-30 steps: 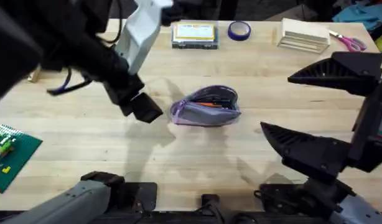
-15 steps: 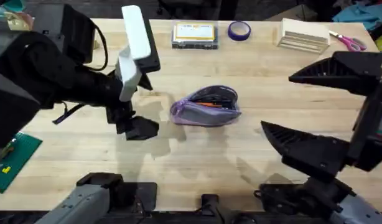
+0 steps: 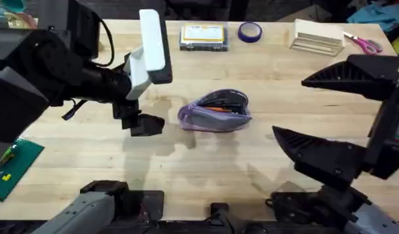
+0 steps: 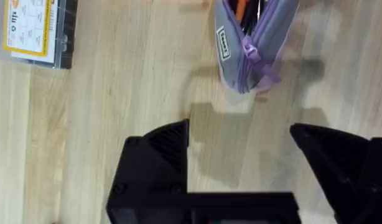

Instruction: Unzip the bag, pick up the pens from the table one at a time and place them inside, then zip the bag closed.

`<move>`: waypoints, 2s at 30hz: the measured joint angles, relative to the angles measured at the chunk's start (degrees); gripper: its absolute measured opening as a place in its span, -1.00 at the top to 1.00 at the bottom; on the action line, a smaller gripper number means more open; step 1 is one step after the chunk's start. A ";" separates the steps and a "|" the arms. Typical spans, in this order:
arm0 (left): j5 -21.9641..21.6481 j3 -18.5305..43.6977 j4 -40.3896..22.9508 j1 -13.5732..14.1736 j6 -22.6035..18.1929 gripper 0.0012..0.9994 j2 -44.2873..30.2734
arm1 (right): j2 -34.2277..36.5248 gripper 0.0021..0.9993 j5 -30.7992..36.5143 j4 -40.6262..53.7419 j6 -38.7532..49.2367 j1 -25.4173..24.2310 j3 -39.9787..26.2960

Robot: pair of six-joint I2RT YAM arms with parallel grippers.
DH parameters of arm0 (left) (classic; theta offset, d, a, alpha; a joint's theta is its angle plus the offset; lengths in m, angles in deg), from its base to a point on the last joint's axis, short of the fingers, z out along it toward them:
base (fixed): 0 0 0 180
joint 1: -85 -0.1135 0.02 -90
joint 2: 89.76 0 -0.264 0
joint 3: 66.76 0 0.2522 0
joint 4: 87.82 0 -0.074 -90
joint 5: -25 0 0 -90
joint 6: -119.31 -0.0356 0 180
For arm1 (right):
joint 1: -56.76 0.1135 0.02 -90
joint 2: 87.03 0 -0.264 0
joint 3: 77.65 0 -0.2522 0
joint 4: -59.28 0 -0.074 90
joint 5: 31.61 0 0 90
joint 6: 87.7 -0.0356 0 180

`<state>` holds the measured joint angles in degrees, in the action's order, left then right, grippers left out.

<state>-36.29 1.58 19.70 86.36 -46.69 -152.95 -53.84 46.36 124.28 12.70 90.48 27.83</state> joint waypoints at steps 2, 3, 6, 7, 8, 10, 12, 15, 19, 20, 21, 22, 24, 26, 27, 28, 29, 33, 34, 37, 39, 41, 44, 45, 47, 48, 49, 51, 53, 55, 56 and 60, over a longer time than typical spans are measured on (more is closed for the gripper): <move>0.19 -0.02 -0.19 -1.11 -1.40 -0.99 -0.78 | 0.02 -1.00 0.00 0.00 -1.89 0.00 0.00; 0.51 -0.02 -0.60 -1.87 -2.25 -0.99 -1.41 | 0.07 -1.00 0.00 0.00 -3.26 0.00 0.00; 3.04 -0.02 -1.77 -5.10 -5.66 -0.99 -4.01 | 0.85 -1.00 0.00 -0.06 -6.78 0.00 0.00; 4.38 -0.02 -2.07 -6.57 -7.01 -0.99 -5.20 | 1.50 -1.00 0.00 -0.18 -8.00 0.00 0.00; 5.62 -0.02 -2.39 -7.89 -8.25 -0.99 -6.25 | 2.20 -1.00 0.00 -0.39 -9.10 0.00 0.00; 8.24 -0.02 -3.18 -10.43 -10.87 -0.99 -8.40 | 3.78 -1.00 0.00 -1.22 -11.34 0.00 0.00; 10.62 -0.04 -4.25 -12.57 -13.53 -0.99 -10.37 | 5.35 -1.00 0.00 -2.19 -13.41 0.10 0.00; 13.66 -0.07 -6.24 -15.16 -17.96 -0.99 -13.28 | 7.23 -1.00 0.00 -3.45 -16.00 1.33 0.00; 15.50 -0.09 -7.32 -16.61 -22.29 -0.99 -16.36 | 8.94 -1.00 0.00 -5.44 -19.12 3.81 0.00; 15.73 -0.09 -7.28 -16.73 -23.04 -0.99 -17.05 | 9.46 -1.00 0.00 -5.88 -20.11 4.54 0.00; 15.92 -0.09 -7.26 -16.74 -23.59 -0.99 -17.67 | 9.99 -1.00 0.00 -6.15 -21.05 5.20 0.00; 16.15 -0.09 -7.26 -16.74 -24.09 -0.99 -18.28 | 10.67 -1.00 0.00 -6.38 -22.08 5.88 0.00; 16.49 -0.09 -7.26 -16.74 -24.74 -0.99 -19.28 | 12.38 -1.00 0.00 -6.96 -24.18 7.39 0.00; 16.64 -0.09 -7.26 -16.74 -25.12 -0.99 -20.03 | 14.41 -1.00 0.00 -7.87 -26.19 8.96 0.00; 16.72 -0.09 -7.26 -16.74 -25.27 -0.99 -20.37 | 15.64 -1.00 0.02 -8.39 -27.26 9.86 0.00; 16.74 -0.11 -7.23 -16.74 -25.43 -0.99 -20.56 | 16.90 -1.00 0.02 -8.96 -28.34 10.72 0.00; 16.76 -0.11 -7.25 -16.74 -25.57 -0.99 -20.71 | 18.02 -1.00 0.02 -9.58 -29.29 11.46 0.00; 16.76 -0.13 -7.26 -16.74 -25.67 -0.99 -20.75 | 22.90 -1.00 0.02 -12.37 -33.58 14.36 0.00; 16.76 -0.13 -7.26 -16.74 -25.67 -0.99 -20.75 | 23.99 -1.00 0.06 -12.69 -34.72 14.92 0.00; 16.76 -0.13 -7.26 -16.74 -25.69 -0.99 -20.75 | 26.88 -1.00 1.11 -12.90 -38.68 16.41 0.00; 16.76 -0.13 -7.26 -16.74 -25.76 -0.99 -20.75 | 28.45 -1.00 2.07 -13.08 -41.26 17.31 0.00; 16.76 -0.13 -7.23 -16.74 -25.85 -0.99 -20.75 | 29.61 -1.00 2.70 -13.79 -43.27 18.24 0.00; 16.76 -0.13 -7.25 -16.74 -25.85 -0.99 -20.75 | 30.91 -1.00 3.40 -15.88 -44.92 19.82 0.00; 16.76 -0.13 -7.26 -16.74 -25.85 -0.99 -20.75 | 31.32 -1.00 3.52 -16.46 -45.25 20.40 0.00; 16.76 -0.13 -7.26 -16.74 -25.85 -0.99 -20.75 | 32.19 -1.00 3.68 -17.09 -45.86 21.41 0.00; 16.76 -0.13 -7.26 -16.74 -25.85 -0.99 -20.75 | 32.58 -1.00 3.67 -17.23 -46.02 21.67 0.00; 16.76 -0.13 -7.26 -16.74 -25.85 -0.99 -20.75 | 33.03 -1.00 3.67 -17.28 -46.19 21.91 0.00; 16.76 -0.13 -7.26 -16.74 -25.85 -0.99 -20.75 | 33.74 -1.00 3.69 -16.88 -46.28 21.94 0.00; 16.76 -0.13 -7.26 -16.74 -25.86 -0.99 -20.75 | 34.07 -1.00 3.74 -16.00 -46.49 21.92 0.00; 16.76 -0.13 -7.23 -16.74 -25.85 -0.99 -20.75 | 34.09 -1.00 3.84 -15.92 -46.52 21.94 0.00; 16.76 -0.13 -7.26 -16.74 -25.87 -0.99 -20.75 | 34.06 -1.00 3.87 -16.16 -46.55 21.94 0.00; 16.76 -0.13 -7.26 -16.74 -25.87 -0.99 -20.75 | 34.19 -1.00 4.28 -18.12 -46.67 21.94 0.00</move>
<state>-19.52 1.45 12.45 69.62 -72.55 -173.70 -19.66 50.64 106.16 -33.98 112.42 27.83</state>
